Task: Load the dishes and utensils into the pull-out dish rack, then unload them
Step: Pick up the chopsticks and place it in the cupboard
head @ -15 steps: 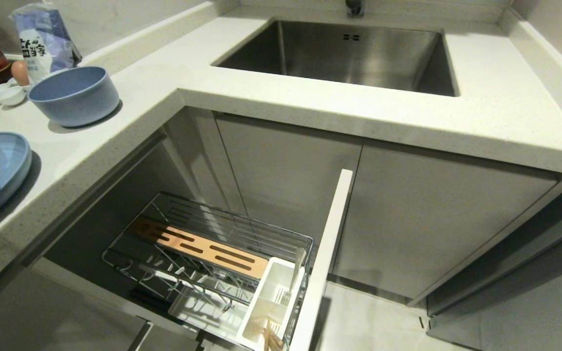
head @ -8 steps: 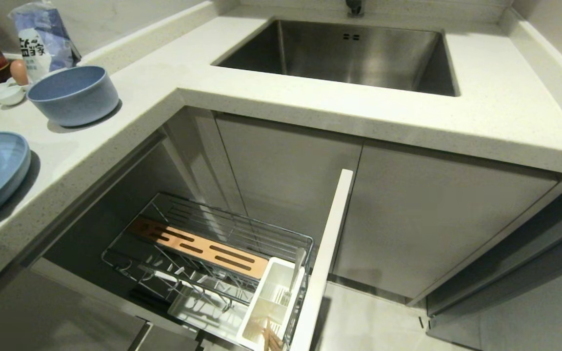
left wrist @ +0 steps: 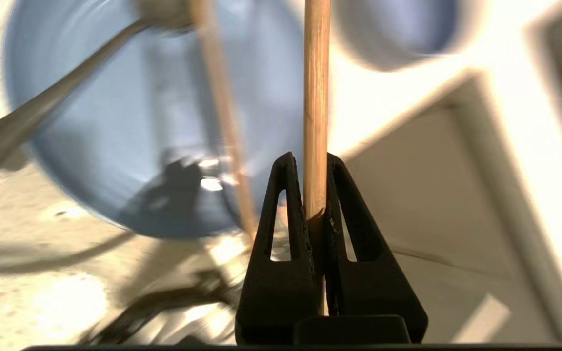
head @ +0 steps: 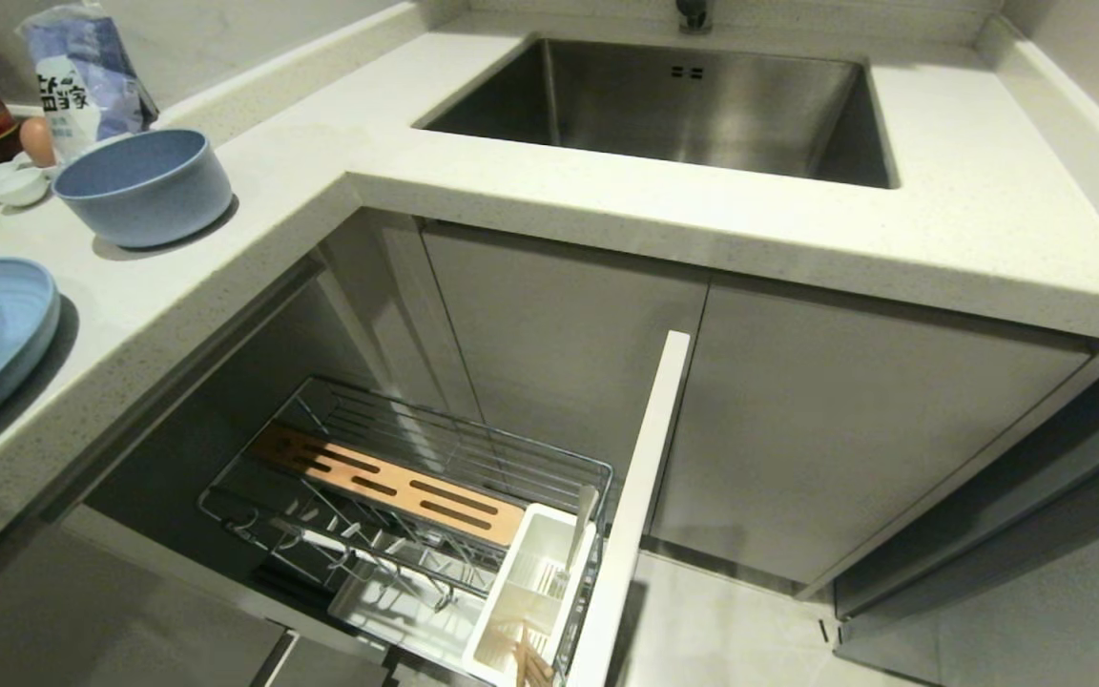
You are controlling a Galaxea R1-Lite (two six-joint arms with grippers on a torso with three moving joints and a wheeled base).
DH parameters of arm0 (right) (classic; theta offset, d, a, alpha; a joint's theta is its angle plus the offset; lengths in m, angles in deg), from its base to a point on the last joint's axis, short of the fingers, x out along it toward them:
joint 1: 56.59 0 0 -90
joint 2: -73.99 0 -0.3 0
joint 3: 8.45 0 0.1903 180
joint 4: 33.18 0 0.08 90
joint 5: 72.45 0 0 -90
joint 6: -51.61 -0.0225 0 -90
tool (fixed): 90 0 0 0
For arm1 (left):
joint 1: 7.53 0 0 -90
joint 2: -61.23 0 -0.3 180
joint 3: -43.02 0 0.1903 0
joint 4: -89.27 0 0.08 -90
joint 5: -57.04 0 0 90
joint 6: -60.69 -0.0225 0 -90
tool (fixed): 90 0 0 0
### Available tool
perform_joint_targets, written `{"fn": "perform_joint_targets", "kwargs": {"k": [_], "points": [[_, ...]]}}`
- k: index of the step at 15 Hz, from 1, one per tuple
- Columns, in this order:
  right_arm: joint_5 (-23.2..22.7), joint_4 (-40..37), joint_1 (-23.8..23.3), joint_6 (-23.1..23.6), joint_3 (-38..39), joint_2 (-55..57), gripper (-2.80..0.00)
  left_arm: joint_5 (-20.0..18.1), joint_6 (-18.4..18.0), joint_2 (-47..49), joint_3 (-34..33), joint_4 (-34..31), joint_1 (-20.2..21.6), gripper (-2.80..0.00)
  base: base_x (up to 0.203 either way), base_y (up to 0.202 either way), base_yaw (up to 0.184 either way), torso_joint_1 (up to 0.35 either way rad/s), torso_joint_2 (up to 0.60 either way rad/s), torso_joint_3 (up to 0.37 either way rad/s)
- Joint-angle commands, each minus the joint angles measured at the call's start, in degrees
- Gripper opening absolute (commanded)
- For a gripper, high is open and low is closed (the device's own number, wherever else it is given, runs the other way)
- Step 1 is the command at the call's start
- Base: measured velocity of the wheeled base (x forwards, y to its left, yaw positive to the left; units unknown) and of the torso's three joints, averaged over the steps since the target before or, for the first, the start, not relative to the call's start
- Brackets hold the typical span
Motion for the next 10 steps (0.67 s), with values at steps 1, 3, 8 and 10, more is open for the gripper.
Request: {"fn": "perform_joint_targets", "kwargs": {"k": [1, 3, 8, 10], "points": [[-0.01, 0.06, 0.02, -0.05, 1.49, -0.04, -2.80, -0.38, -0.24, -4.25, 3.94, -0.19, -6.48, -2.80, 0.000, 0.000, 0.000, 0.000, 0.00, 0.000], [-0.01, 0.06, 0.02, 0.04, 1.49, -0.04, -2.80, -3.81, -4.90, -5.16, 6.87, -0.18, -14.77, -2.80, 0.000, 0.000, 0.000, 0.000, 0.00, 0.000], [-0.01, 0.06, 0.02, -0.01, 1.49, -0.04, -2.80, -27.58, -17.84, -4.99, 6.58, -1.01, -20.90, -2.80, 0.000, 0.000, 0.000, 0.000, 0.00, 0.000], [-0.01, 0.06, 0.02, -0.05, 1.49, -0.04, -2.80, -33.71, -19.37, -4.63, 2.20, -1.40, -21.91, -2.80, 0.000, 0.000, 0.000, 0.000, 0.00, 0.000]]}}
